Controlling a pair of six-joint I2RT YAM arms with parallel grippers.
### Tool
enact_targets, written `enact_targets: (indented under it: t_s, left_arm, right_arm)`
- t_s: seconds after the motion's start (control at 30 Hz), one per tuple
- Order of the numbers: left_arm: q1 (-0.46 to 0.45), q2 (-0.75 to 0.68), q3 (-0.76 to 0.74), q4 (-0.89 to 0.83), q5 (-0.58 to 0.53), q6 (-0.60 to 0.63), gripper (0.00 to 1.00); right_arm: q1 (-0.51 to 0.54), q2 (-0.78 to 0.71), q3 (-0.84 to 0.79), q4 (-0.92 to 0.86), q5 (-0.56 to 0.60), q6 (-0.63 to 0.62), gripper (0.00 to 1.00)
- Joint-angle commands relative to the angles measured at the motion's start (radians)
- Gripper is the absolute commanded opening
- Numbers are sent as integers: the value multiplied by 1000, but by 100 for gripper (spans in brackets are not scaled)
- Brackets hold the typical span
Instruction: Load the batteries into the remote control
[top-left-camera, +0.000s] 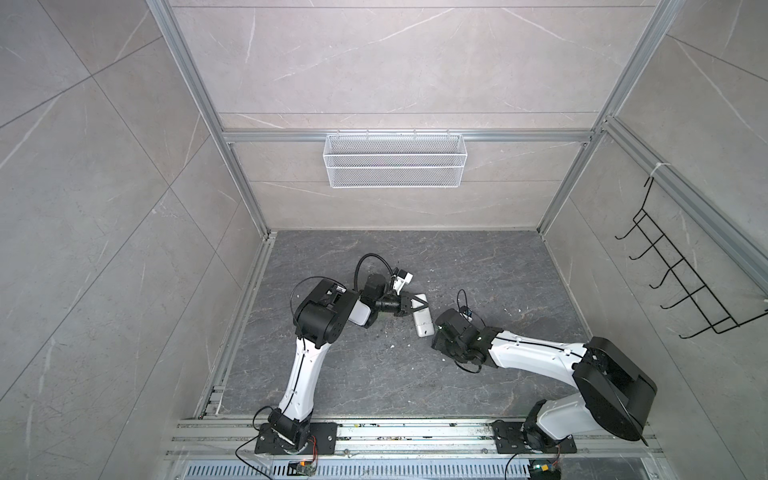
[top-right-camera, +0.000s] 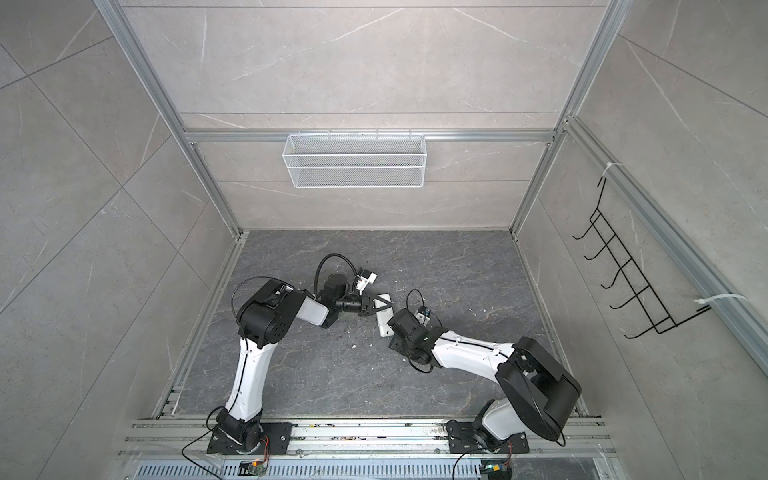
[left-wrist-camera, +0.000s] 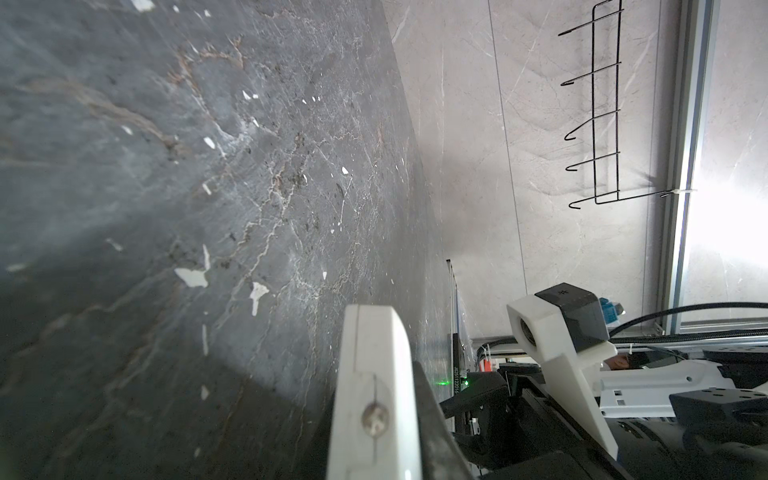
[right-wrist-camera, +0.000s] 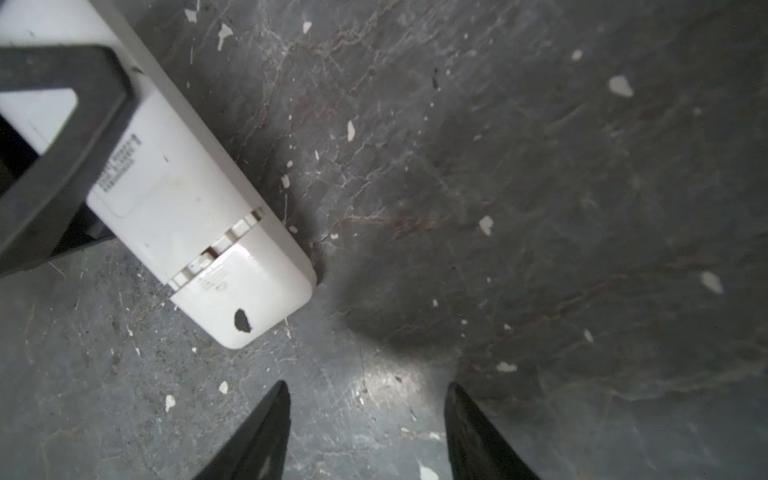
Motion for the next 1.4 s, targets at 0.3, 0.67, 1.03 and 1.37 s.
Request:
enact_targets:
  t_s: [0.3, 0.67, 1.03, 1.37]
  left_arm:
    - [-10, 6, 1, -58, 16, -6, 0]
    - [-10, 6, 0, -56, 18, -8, 0]
    - [-10, 3, 0, -56, 18, -9, 0]
    - [-10, -1, -3, -43, 25, -21, 0]
  right_arm:
    - [3, 86, 40, 119, 11, 159, 58]
    - [3, 105, 52, 151, 10, 174, 57]
    - [2, 154, 43, 182, 0, 208, 49]
    - [3, 256, 28, 274, -25, 294, 37]
